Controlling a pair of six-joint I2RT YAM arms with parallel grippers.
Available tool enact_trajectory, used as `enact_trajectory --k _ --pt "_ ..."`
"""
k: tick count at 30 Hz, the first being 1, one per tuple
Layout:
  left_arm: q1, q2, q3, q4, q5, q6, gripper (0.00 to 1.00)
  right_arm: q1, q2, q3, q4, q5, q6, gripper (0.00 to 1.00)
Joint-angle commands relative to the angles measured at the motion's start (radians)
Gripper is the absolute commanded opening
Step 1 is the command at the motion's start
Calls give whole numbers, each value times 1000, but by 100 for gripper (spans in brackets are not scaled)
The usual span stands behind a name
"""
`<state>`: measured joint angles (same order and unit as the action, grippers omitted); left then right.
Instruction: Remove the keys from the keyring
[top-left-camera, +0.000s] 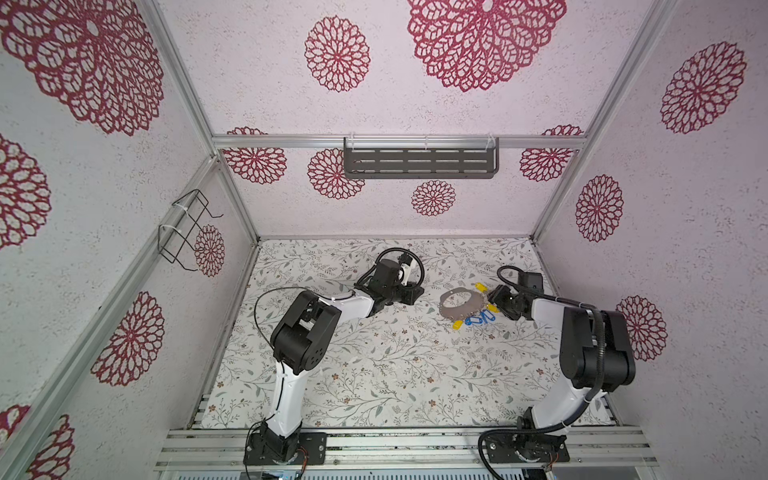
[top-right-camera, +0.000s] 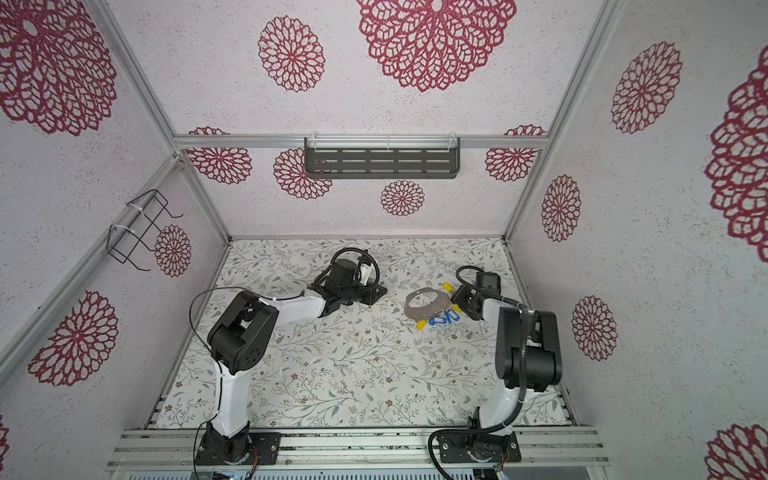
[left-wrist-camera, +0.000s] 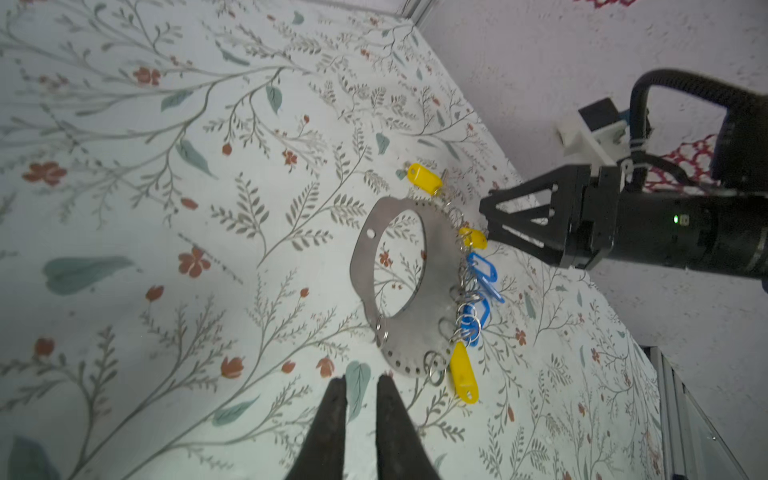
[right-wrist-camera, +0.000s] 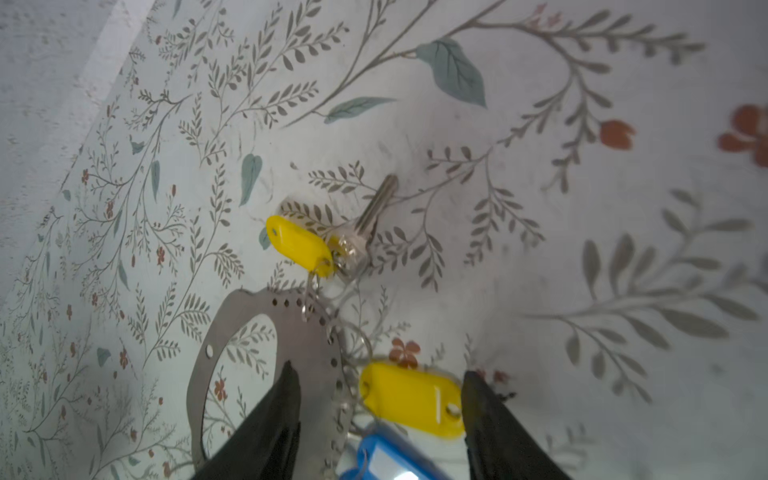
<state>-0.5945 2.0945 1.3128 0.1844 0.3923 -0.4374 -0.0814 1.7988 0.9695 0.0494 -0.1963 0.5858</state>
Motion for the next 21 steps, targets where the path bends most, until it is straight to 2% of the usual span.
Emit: enact_trajectory --k 1,6,12,17,21 --pt "14 -67 -61 -28 -8 19 18 5 62 99 34 -44 -28 65" --pt "42 -175 -170 -29 -17 12 19 39 211 258 -12 -104 -91 65" --pt "52 -244 -261 -15 -32 -1 19 157 375 483 -120 -183 -156 64" --pt "50 -277 -295 -3 -20 -38 19 263 399 542 -148 -262 -193 64" --pt "50 -298 -320 33 -17 -52 19 309 372 547 -202 -300 -244 62"
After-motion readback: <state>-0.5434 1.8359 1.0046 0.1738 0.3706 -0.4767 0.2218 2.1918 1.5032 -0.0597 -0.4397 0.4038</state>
